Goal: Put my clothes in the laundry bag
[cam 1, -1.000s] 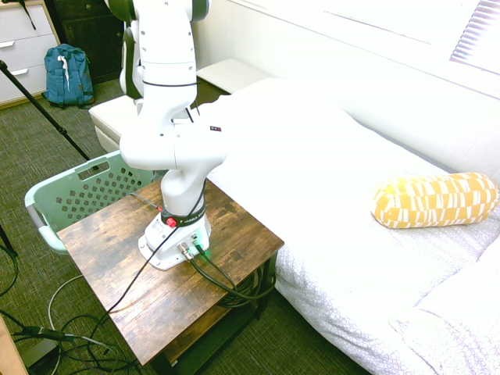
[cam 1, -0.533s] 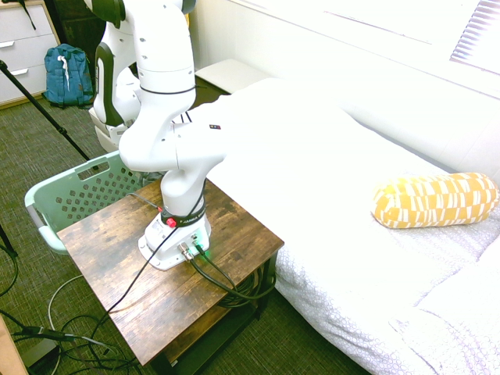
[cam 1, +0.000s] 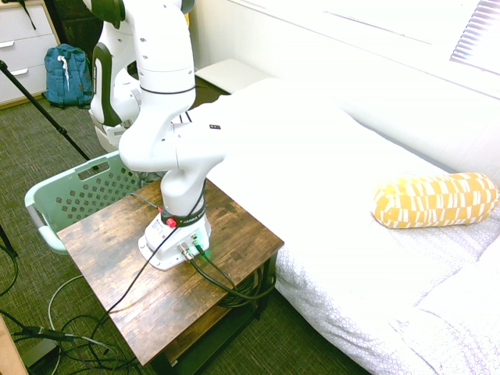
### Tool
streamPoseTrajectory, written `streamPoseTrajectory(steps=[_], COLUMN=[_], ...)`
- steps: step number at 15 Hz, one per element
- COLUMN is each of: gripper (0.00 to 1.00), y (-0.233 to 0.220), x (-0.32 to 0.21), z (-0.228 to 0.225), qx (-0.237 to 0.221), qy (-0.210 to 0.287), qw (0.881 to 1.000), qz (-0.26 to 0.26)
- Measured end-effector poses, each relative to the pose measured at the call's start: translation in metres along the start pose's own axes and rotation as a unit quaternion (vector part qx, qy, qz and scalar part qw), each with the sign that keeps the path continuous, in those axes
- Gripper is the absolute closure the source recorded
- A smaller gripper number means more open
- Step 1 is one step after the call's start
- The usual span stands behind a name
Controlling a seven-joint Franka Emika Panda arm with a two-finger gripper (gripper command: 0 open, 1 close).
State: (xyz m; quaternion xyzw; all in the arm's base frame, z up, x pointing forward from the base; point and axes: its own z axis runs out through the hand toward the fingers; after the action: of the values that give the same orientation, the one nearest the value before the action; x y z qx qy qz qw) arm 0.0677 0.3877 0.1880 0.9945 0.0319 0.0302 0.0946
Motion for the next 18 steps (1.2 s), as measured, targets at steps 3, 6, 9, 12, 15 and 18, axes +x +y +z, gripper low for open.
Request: streamPoseTrajectory(steps=[3, 6, 9, 12, 15, 18], gripper=[0.00, 0.00, 0.00, 0.00, 0.00, 0.00], y=[-0.004, -0.007, -0.004, 0.028, 0.088, 0.172], x=[0.005, 0.024, 0.081, 0.159, 0.231, 0.301], z=[-0.004, -0.010, -0.032, -0.064, -0.091, -0.108], qx=[-0.001, 0.005, 0.017, 0.032, 0.046, 0.053], qy=[0.003, 0.009, 0.018, 0.034, 0.034, 0.035], qw=[1.000, 1.000, 0.998, 0.992, 0.985, 0.974], qz=[0.005, 0.020, 0.065, 0.115, 0.162, 0.219])
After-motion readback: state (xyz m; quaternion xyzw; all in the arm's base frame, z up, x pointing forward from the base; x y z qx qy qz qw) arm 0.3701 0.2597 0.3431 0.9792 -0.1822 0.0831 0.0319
